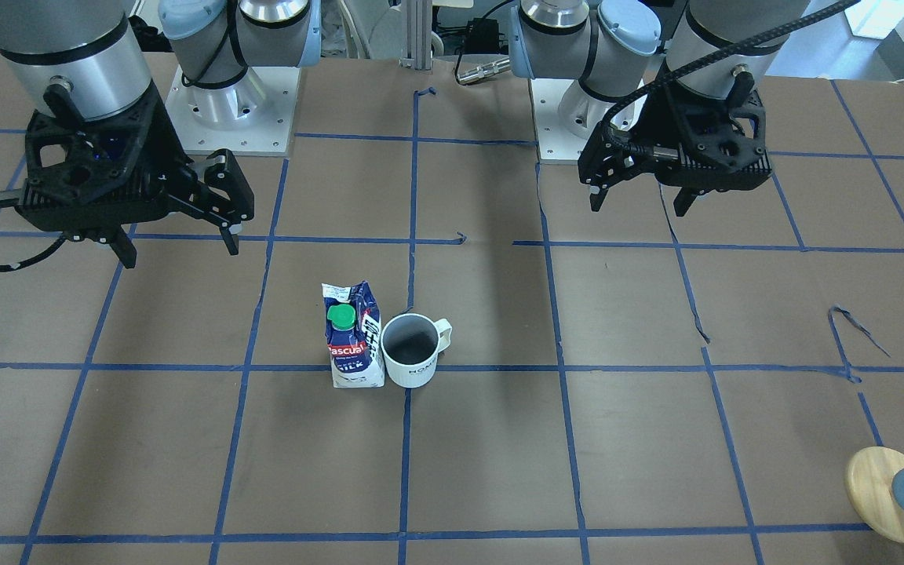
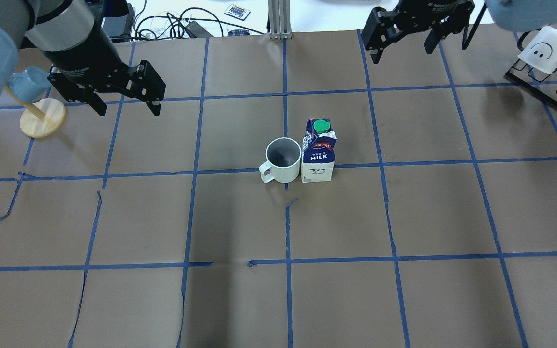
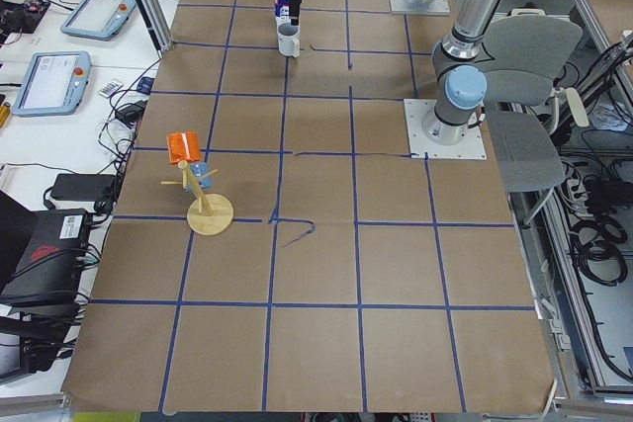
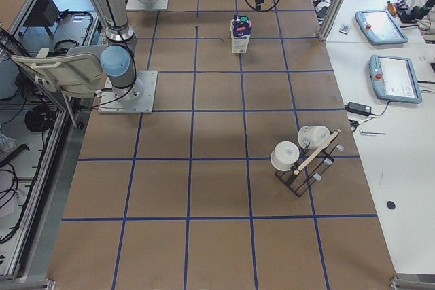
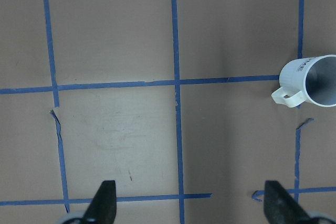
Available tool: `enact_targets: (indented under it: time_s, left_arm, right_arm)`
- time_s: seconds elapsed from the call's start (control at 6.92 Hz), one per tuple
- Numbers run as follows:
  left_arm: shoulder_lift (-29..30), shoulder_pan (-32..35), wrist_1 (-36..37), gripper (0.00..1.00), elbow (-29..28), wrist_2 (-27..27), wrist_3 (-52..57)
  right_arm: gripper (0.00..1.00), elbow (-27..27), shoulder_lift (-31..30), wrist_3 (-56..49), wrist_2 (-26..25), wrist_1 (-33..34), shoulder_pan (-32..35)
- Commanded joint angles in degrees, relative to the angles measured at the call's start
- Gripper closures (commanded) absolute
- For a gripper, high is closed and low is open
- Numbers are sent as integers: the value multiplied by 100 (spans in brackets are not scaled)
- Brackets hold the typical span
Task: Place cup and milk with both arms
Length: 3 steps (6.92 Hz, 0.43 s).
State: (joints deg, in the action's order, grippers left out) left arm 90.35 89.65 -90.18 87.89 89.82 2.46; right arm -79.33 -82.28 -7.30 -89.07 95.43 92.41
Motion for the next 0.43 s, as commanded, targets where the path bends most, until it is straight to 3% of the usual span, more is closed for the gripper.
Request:
enact_targets:
  time_s: [0.0,0.29]
  left_arm:
    - [0,0,0,0,0,0,0]
    - [0,0,0,0,0,0,0]
  right_arm:
    - [0,-214,-112,-43,4,195,-39]
    - [0,-303,-121,-44,22,195,-48]
